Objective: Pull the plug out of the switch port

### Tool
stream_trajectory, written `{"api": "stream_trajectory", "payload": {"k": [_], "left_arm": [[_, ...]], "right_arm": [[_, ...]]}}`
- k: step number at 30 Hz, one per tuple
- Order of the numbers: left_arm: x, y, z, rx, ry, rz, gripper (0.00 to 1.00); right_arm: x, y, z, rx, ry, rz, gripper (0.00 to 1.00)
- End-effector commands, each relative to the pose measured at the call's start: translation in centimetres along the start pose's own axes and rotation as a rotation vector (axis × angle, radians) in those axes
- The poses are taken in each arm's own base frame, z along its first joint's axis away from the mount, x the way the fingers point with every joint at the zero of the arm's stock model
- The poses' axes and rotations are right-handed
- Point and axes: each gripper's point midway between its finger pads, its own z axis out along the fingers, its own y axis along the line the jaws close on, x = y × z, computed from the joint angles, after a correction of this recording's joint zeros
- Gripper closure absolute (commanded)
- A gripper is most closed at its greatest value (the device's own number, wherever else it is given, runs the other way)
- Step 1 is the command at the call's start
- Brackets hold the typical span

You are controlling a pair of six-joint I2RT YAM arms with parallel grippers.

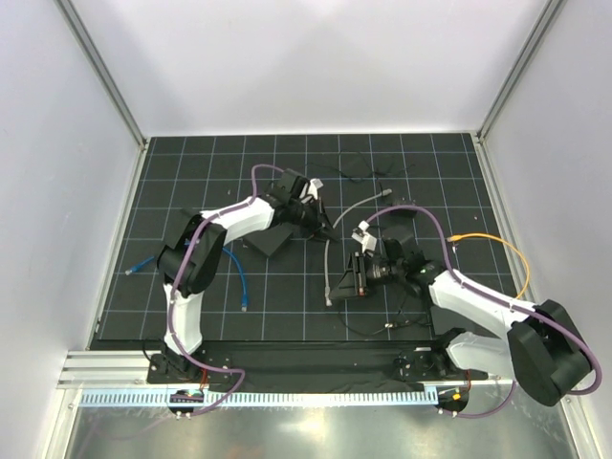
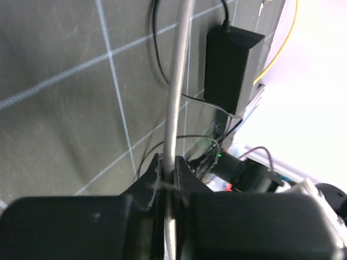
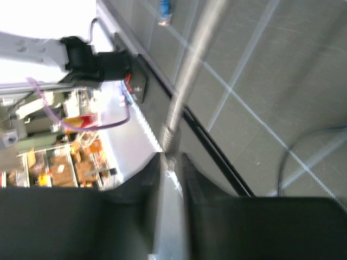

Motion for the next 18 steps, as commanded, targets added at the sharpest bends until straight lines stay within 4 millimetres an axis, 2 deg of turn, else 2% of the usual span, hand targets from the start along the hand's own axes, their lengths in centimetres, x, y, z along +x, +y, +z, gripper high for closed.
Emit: {"api": "stream_trajectory", "payload": {"k": [1,3,4,5,6,7,8,9,10,11,13,14,16,17,18], "left_arm": [[-1.1,-3.1,-2.5,0.013,-0.053,0.117,1.00],[-1.6,-3.3,-3.7,-0.050,-0.086,0.152,1.00],[-1.5,-3.1,-4.4,-0.083,-0.092,0.195,1.00],[-0.9,-3.1,-5.8,-0.125,-0.087,0.193,1.00],[-0.9,-2.9,-6.4,-0.154,-0.099,0.210,1.00],[-1.0,-2.3,-7.0,-0.194,-0.117,0.237,1.00],[-0.6,-2.8,-8.2,-0.200,-0.131,0.254,1.00],[-0.3,-2.7,-8.5,-0.207,-0.130,0.261,1.00],[0.0,-3.0,-8.8,-0.197,-0.125,0.268,1.00],[0.3,-3.2,-9.1,-0.189,-0.118,0.274,1.00],[1.1,-3.8,-10.0,-0.175,-0.108,0.283,1.00],[1.3,-3.9,-10.4,-0.179,-0.112,0.299,1.00],[2.3,-3.6,-12.2,-0.220,-0.113,0.318,1.00],[2.1,-2.7,-13.2,-0.282,-0.145,0.343,1.00],[2.3,-2.8,-14.8,-0.311,-0.186,0.358,1.00]], "right_arm": [[-2.4,0.7,-1.0,0.094,-0.082,-0.043,0.66],[-3.3,0.8,-2.0,0.156,-0.130,-0.030,0.54],[-5.3,1.2,-2.9,0.213,-0.214,-0.045,0.45],[-5.5,0.7,-3.8,0.279,-0.231,-0.019,0.40],[-6.4,1.2,-4.7,0.308,-0.276,-0.027,0.36],[-8.6,2.0,-6.2,0.360,-0.367,-0.048,0.33],[-8.7,1.8,-7.1,0.405,-0.381,-0.031,0.30],[-9.5,2.2,-7.9,0.427,-0.415,-0.040,0.29],[-10.6,3.6,-8.9,0.422,-0.457,-0.063,0.28],[-11.0,3.6,-9.6,0.448,-0.475,-0.058,0.26],[-12.3,4.7,-10.5,0.444,-0.498,-0.064,0.26],[-12.3,4.7,-10.6,0.453,-0.482,-0.069,0.25],[-12.9,5.0,-11.2,0.467,-0.490,-0.087,0.25],[-12.9,4.5,-11.3,0.495,-0.484,-0.091,0.25],[-12.9,4.5,-11.5,0.505,-0.485,-0.096,0.26]]}}
